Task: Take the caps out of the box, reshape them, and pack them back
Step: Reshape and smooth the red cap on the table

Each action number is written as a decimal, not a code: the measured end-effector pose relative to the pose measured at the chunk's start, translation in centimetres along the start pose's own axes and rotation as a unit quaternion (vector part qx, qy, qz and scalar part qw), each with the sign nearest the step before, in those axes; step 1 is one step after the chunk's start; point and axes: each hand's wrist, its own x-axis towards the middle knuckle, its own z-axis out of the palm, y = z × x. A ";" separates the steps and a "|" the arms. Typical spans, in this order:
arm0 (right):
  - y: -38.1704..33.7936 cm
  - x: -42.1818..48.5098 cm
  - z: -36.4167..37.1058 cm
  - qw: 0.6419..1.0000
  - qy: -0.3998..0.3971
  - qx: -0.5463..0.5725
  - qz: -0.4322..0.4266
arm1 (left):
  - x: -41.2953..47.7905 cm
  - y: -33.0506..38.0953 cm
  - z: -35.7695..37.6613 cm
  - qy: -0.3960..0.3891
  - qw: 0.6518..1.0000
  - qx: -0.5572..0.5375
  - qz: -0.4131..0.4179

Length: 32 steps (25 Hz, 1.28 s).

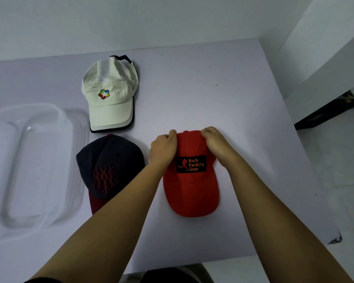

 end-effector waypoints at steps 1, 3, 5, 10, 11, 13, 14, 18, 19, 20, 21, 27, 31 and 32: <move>-0.1 0.2 -0.1 1.000 -0.011 0.020 -0.001 | 0.4 -0.1 0.0 -0.028 0.998 -0.048 -0.026; -0.2 0.5 -0.4 0.999 -0.029 0.043 -0.010 | 1.0 -0.5 -0.4 -0.070 0.983 -0.163 -0.048; -0.3 0.5 -0.7 0.999 -0.040 0.015 -0.006 | 1.4 -0.6 -0.7 -0.078 0.980 -0.181 -0.039; -0.7 0.3 -0.1 0.988 0.035 -0.143 -0.048 | 1.6 0.4 -0.9 0.008 0.992 0.080 0.093; -0.8 0.4 0.1 0.991 0.035 -0.120 -0.038 | 1.6 0.6 -0.9 0.010 0.990 0.098 0.103; -1.1 0.6 0.5 1.000 0.002 -0.007 0.026 | 1.6 0.5 -0.8 0.020 0.988 0.119 0.096; -1.5 0.2 0.6 0.997 -0.019 0.041 0.061 | 1.5 0.4 -0.7 0.027 0.988 0.125 0.091; -1.6 -0.2 0.5 1.000 0.001 -0.026 0.002 | 1.1 0.1 -1.3 0.010 0.996 0.032 0.080; -1.4 -0.3 0.2 0.998 0.030 -0.045 -0.021 | 0.8 0.3 -1.8 0.009 0.996 -0.009 0.087; -1.2 -0.5 -0.3 0.996 0.060 -0.048 -0.043 | 0.5 0.4 -2.3 0.025 0.993 -0.029 0.107; -0.7 -0.8 -0.9 0.993 0.093 -0.040 -0.059 | 0.1 0.4 -2.8 0.060 0.988 -0.018 0.141; 3.4 -3.1 -3.3 0.984 0.164 -0.054 -0.053 | -2.7 -2.6 -7.1 0.127 0.982 0.083 0.115; 3.7 -3.3 -1.4 0.997 0.076 0.008 -0.021 | -2.5 -3.8 -4.5 -0.037 0.993 -0.109 -0.021; 3.6 -3.2 -0.9 0.998 0.057 0.019 -0.013 | -2.4 -4.0 -3.9 -0.055 0.985 -0.163 -0.030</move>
